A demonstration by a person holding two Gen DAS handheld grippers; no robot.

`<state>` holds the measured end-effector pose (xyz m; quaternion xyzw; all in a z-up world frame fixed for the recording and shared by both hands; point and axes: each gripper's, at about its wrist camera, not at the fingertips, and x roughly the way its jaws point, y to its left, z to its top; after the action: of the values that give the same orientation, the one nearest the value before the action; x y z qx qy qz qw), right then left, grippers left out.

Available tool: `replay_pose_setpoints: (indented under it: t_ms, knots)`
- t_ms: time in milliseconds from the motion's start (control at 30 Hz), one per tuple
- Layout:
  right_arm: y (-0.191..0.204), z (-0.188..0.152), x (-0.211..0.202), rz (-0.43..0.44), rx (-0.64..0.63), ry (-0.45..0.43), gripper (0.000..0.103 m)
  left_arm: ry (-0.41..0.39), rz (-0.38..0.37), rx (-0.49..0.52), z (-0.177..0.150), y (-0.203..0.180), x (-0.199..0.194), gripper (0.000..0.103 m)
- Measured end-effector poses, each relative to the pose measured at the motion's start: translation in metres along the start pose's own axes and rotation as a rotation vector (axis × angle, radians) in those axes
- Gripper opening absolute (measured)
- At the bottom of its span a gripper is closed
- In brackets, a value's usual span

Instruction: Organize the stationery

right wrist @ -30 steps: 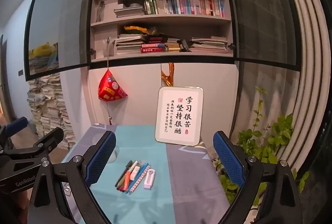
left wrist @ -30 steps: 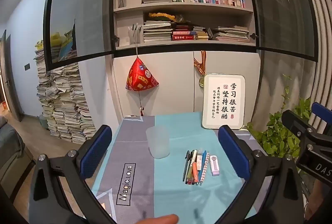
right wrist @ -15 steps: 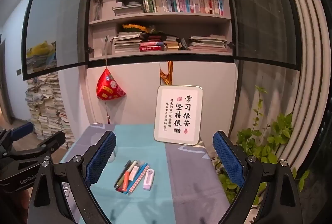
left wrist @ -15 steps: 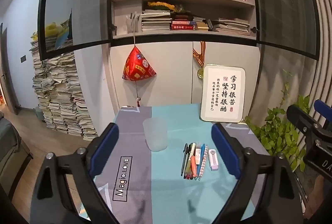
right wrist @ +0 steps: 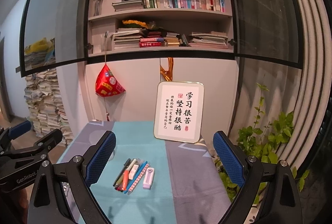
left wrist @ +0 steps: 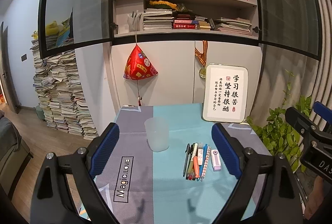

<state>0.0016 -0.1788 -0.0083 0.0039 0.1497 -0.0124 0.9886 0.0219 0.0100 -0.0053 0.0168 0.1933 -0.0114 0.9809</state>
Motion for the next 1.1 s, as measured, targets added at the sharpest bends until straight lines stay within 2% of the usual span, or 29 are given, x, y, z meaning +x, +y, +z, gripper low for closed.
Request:
replay_pose_setpoints:
  t_ms: [1100]
  knots:
    - [0.012,-0.003,0.005,0.009,-0.019,0.018,0.095,-0.008,0.016,-0.006,-0.010,0.009,0.002,0.093]
